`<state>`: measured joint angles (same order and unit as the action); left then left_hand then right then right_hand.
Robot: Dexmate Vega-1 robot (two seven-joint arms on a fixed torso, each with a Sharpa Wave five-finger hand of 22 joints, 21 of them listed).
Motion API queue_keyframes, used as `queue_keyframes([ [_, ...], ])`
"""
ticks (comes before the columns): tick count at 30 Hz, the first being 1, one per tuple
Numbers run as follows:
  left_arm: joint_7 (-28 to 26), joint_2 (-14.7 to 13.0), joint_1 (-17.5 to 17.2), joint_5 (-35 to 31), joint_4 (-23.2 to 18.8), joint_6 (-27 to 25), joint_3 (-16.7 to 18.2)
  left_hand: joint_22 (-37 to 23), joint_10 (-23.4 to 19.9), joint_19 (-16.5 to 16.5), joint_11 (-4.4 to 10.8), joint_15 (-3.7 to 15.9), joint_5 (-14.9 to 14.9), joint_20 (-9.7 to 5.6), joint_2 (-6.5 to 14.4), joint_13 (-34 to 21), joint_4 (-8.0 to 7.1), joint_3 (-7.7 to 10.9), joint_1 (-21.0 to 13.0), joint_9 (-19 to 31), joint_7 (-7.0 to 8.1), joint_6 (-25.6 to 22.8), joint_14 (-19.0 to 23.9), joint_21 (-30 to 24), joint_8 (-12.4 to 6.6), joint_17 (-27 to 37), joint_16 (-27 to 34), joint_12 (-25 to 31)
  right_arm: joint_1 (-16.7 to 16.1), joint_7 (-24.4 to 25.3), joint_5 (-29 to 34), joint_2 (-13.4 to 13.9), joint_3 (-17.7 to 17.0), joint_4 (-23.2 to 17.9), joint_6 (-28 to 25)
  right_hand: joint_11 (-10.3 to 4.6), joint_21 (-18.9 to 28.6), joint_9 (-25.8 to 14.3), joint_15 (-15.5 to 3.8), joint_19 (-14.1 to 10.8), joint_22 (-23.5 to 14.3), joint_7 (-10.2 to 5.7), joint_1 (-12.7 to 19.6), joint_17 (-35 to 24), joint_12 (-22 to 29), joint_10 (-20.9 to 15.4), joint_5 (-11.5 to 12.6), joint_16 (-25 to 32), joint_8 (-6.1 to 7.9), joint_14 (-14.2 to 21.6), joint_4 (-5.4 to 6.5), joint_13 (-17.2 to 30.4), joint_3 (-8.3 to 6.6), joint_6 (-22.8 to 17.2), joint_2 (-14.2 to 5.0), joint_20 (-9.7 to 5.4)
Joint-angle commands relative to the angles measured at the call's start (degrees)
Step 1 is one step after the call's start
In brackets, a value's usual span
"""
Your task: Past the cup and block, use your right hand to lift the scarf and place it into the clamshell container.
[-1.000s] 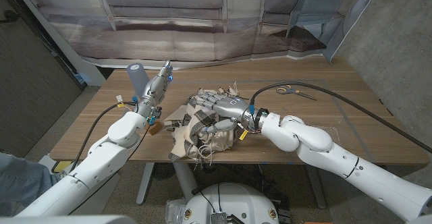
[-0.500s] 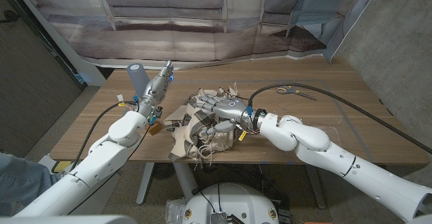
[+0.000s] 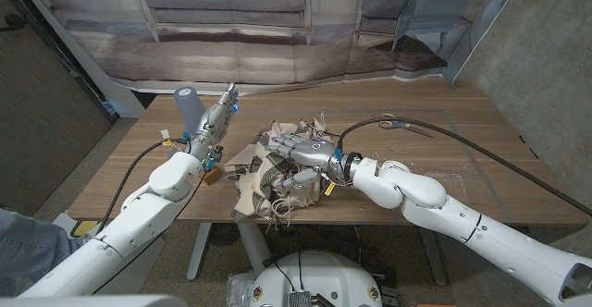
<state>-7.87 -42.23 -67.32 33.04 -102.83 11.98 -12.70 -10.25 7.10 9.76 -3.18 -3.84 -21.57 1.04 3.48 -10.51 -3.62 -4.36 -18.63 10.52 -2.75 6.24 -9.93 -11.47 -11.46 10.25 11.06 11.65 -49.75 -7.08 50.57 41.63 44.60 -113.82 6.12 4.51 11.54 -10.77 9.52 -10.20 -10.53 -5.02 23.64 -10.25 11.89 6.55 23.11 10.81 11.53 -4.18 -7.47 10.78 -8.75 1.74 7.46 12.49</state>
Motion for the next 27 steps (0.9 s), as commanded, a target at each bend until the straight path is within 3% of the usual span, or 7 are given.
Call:
queue_keyframes([
  [1,0.2,0.0,0.2,0.0,0.2,-0.3,-0.2,-0.2,0.3,6.3,-0.43,-0.40,0.4,0.35,0.1,-0.2,-0.03,-0.38,-0.7,0.2,-0.17,0.1,0.1,-0.1,0.19,0.3,0.0,0.0,0.5,0.3,-2.5,-0.6,0.7,2.1,0.0,-0.03,0.4,-0.2,-0.12,-0.7,-0.2,-0.26,0.4,-0.2,0.5,-0.6,0.3,0.4,0.10,0.6,-0.05,0.2,0.29,-0.3,0.15,0.04],
  [6,-0.2,1.4,0.4,-0.4,1.2,1.8,-0.4,-0.3,-0.1,6.2,-0.35,-0.35,0.4,0.53,0.1,-0.2,-0.04,-0.44,-0.8,0.2,-0.11,0.0,0.4,-0.1,0.13,0.3,0.1,0.2,0.6,1.1,-2.9,-0.7,0.9,2.9,0.3,-0.10,0.6,-0.2,-0.28,-1.2,-0.2,-0.27,0.4,-0.2,0.6,-0.9,0.5,0.5,-0.09,1.0,0.01,0.2,0.43,0.2,0.13,0.02],
  [27,-0.6,0.8,0.4,-0.5,0.4,0.4,-0.6,-0.3,-0.1,5.7,-0.14,-0.61,0.4,1.02,0.4,-0.2,-0.03,-0.63,-1.0,0.3,-0.11,-0.1,1.2,-0.3,0.10,0.3,0.3,0.1,0.9,4.9,2.4,-1.0,3.0,4.7,-1.7,-0.18,0.9,-0.2,-0.29,-2.5,-0.2,-0.28,0.8,-0.2,0.6,-1.0,1.0,0.3,-0.23,1.1,0.02,0.2,0.68,0.7,-0.06,0.02],
])
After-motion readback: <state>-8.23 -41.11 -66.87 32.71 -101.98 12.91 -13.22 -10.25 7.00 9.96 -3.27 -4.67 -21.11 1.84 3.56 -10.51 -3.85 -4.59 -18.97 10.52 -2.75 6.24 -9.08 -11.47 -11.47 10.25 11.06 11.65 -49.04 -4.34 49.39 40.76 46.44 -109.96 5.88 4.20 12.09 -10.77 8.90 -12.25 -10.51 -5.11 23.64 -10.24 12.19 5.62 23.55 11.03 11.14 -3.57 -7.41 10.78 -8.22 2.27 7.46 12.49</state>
